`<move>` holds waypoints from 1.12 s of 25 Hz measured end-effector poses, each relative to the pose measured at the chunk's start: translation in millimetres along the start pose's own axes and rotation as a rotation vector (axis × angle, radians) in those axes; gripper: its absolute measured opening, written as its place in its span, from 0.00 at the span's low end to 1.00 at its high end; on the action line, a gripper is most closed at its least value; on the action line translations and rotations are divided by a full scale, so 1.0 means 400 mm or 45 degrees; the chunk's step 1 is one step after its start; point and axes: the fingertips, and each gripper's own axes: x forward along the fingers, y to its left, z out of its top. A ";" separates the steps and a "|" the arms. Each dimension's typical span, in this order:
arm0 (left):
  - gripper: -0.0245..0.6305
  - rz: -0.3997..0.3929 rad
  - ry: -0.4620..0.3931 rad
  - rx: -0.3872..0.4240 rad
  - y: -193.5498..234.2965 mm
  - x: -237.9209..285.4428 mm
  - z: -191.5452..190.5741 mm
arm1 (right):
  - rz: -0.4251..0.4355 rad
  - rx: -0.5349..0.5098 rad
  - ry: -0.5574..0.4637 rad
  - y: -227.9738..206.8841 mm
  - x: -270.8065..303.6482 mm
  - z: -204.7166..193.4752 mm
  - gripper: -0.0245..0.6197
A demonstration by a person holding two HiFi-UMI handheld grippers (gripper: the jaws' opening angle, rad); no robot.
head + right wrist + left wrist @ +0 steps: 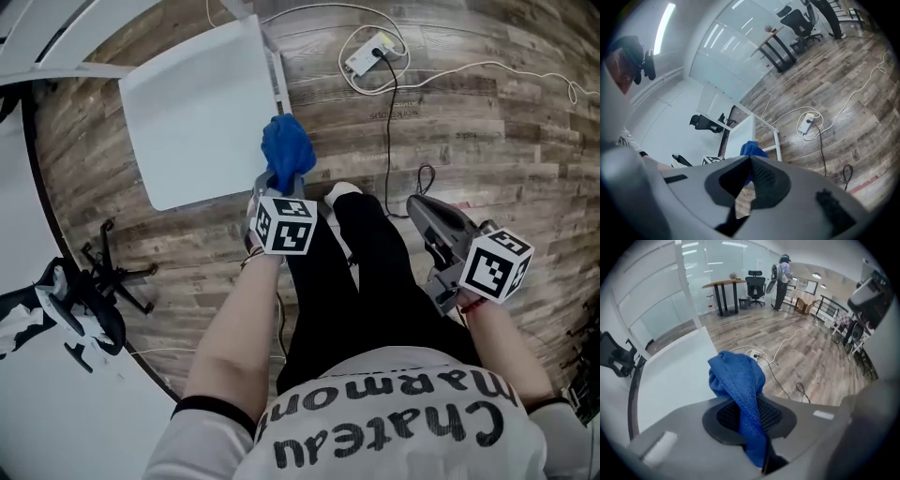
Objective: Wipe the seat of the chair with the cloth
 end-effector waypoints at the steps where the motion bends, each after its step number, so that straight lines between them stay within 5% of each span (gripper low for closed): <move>1: 0.14 -0.019 -0.045 -0.035 -0.016 -0.014 0.022 | -0.002 -0.012 -0.012 0.006 -0.009 0.015 0.06; 9: 0.14 -0.279 -0.438 -0.288 -0.061 -0.241 0.260 | 0.028 -0.103 -0.069 0.096 -0.005 0.120 0.06; 13: 0.14 -0.340 -0.566 -0.272 -0.018 -0.398 0.369 | 0.031 -0.214 -0.072 0.175 0.010 0.190 0.06; 21: 0.14 -0.212 -0.917 -0.235 0.162 -0.811 0.480 | 0.122 -0.407 -0.295 0.467 -0.006 0.480 0.06; 28: 0.14 -0.088 -1.272 -0.527 0.316 -1.176 0.448 | 0.334 -0.587 -0.476 0.820 -0.072 0.606 0.06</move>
